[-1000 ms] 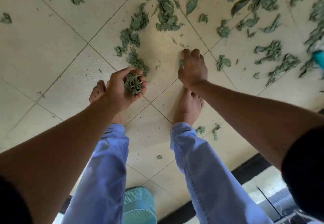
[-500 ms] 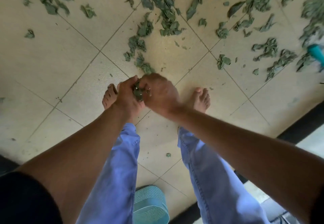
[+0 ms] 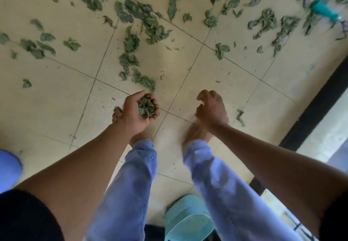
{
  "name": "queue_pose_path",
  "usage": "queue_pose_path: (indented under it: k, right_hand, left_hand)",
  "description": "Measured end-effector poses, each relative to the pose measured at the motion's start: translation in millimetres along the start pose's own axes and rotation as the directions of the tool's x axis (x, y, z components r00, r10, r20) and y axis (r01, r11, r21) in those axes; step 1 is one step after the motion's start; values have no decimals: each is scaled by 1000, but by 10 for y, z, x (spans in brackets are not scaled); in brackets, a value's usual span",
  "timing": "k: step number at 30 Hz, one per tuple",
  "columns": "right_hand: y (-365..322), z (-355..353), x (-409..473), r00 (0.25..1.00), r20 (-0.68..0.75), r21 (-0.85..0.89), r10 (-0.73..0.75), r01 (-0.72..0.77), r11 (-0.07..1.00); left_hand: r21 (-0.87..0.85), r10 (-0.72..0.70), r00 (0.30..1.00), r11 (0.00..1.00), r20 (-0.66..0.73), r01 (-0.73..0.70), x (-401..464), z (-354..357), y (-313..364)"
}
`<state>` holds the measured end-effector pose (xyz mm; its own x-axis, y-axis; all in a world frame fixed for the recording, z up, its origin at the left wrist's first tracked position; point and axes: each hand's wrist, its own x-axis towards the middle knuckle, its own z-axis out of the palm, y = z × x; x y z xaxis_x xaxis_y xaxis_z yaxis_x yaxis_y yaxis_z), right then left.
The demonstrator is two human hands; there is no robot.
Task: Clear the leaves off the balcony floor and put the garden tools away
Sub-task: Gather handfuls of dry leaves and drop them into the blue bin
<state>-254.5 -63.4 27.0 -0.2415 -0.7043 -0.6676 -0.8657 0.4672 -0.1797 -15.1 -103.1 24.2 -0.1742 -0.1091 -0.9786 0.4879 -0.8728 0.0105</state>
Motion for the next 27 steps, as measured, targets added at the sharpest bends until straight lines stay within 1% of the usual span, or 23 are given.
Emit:
queue_pose_path:
  k: [2, 4, 6, 7, 8, 11, 14, 16, 17, 19, 20, 21, 23, 24, 25, 27]
  right_hand:
    - [243, 70, 128, 1000, 22, -7, 20, -20, 1000]
    - [394, 191, 233, 993, 113, -52, 19, -14, 999]
    - [464, 349, 324, 970, 245, -139, -12, 48, 989]
    - [487, 440, 343, 958, 285, -180, -37, 91, 979]
    - [493, 540, 339, 955, 291, -189, -59, 117, 975]
    - [472, 810, 280, 980, 179, -159, -89, 118, 980]
    - [474, 948, 216, 985, 138, -119, -103, 120, 986]
    - [502, 924, 216, 993, 91, -32, -77, 80, 996]
    - [515, 873, 237, 998, 60, 33, -32, 30, 999]
    - [499, 703, 271, 997, 4, 206, 81, -80, 975]
    - [457, 597, 246, 994, -27, 288, 107, -94, 953]
    - [387, 476, 179, 994, -59, 358, 92, -64, 932]
    - [213, 259, -50, 993, -114, 467, 10, 45, 883]
    - [113, 136, -199, 994, -105, 502, -20, 70, 862]
    - [23, 15, -353, 997, -73, 495, -41, 72, 866]
    - [-103, -137, -606, 998, -29, 361, -52, 59, 931]
  left_hand:
    - [24, -11, 1000, 1000, 19, 11, 61, 56, 38]
    - [27, -8, 999, 1000, 44, 7, 133, 101, 67]
    - [47, 1, 998, 999, 62, -4, 263, 147, 62]
    - [61, -3, 998, 998, 66, -1, 336, 180, 38]
    - [86, -9, 998, 996, 55, 4, 407, 208, -3]
    - [151, -25, 1000, 988, 14, 22, 576, 278, -177]
    - [192, -59, 998, 980, 11, 56, 650, 370, -377]
    - [209, -87, 996, 974, 8, 83, 634, 418, -486]
    - [214, -95, 995, 973, 8, 91, 609, 435, -518]
    - [225, -97, 995, 970, 8, 92, 563, 476, -554]
    - [237, -92, 996, 968, 5, 88, 539, 500, -562]
    - [251, -85, 996, 965, 0, 82, 508, 536, -559]
    - [273, -58, 998, 960, -7, 58, 480, 602, -534]
    - [285, -48, 999, 957, -4, 47, 485, 629, -525]
    - [302, -45, 999, 952, 6, 42, 486, 667, -523]
    - [351, -51, 998, 936, 28, 37, 496, 752, -539]
